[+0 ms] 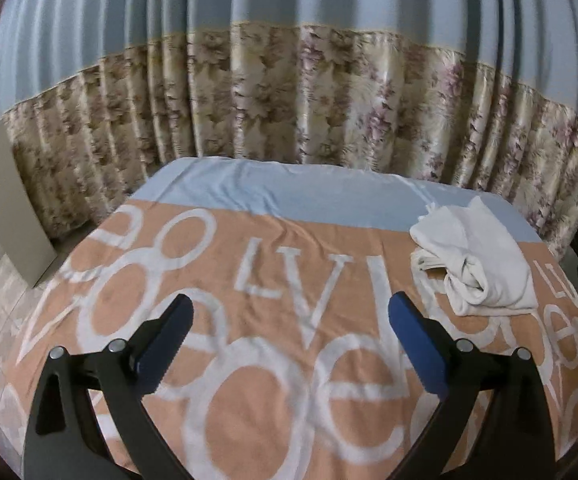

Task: Fold small clothes

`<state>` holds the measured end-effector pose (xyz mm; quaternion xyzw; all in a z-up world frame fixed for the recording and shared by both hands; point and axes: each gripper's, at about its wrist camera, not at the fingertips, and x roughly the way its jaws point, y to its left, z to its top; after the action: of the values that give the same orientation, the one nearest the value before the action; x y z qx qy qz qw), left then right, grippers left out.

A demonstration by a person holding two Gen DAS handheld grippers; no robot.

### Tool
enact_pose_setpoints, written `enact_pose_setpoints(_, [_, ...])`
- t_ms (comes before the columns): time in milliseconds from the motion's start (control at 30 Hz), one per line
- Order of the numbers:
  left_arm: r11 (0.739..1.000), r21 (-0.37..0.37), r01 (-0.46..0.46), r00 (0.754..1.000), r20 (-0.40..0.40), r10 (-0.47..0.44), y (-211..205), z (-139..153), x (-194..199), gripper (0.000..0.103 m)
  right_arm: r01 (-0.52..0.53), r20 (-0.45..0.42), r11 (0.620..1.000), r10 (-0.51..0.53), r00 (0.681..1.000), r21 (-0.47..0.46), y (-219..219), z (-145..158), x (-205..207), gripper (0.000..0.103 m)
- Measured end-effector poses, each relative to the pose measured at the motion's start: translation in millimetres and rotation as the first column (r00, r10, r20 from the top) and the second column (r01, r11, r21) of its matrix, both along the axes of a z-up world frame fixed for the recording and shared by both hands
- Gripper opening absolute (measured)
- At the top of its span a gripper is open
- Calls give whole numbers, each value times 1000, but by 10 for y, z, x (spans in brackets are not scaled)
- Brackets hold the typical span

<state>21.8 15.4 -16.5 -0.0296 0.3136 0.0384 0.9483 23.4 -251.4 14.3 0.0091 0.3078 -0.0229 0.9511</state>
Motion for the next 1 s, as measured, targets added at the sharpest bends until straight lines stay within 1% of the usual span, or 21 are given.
enact_pose_setpoints(100, [999,28,30,999,44,-31,-10,115,-269,101,-14,-5,1000,14,1000,-10,105,3,-150,100])
enact_pose_setpoints(167, [997,43,60,997,54,-62,-22,143,-382,101,-17,-30,1000,16,999,-21,151,-14,-209,100])
enact_pose_setpoints(233, [997,59,56,997,49,-59,-4,134,-438,101,-32,-54,999,32,998,-4,171,-19,-275,100])
enact_pose_setpoints(367, [999,31,27,999,29,-28,112,77,-450,101,-33,-50,999,32,998,-12,188,-50,-376,100])
enact_pose_setpoints(433, [1000,1,16,999,35,-16,170,75,-431,101,-34,-52,999,33,998,-6,188,-59,-395,100])
enact_pose_setpoints(567, [1000,-13,-6,999,54,6,207,82,-387,101,-38,-31,999,37,999,-18,207,-32,-405,100])
enact_pose_setpoints(733, [1000,0,-14,998,58,14,199,63,-333,101,-36,-13,999,36,999,-12,175,-17,-329,100])
enact_pose_setpoints(1000, [1000,29,-1,999,47,-1,155,35,-285,101,-38,-26,999,38,999,-5,151,-30,-227,100])
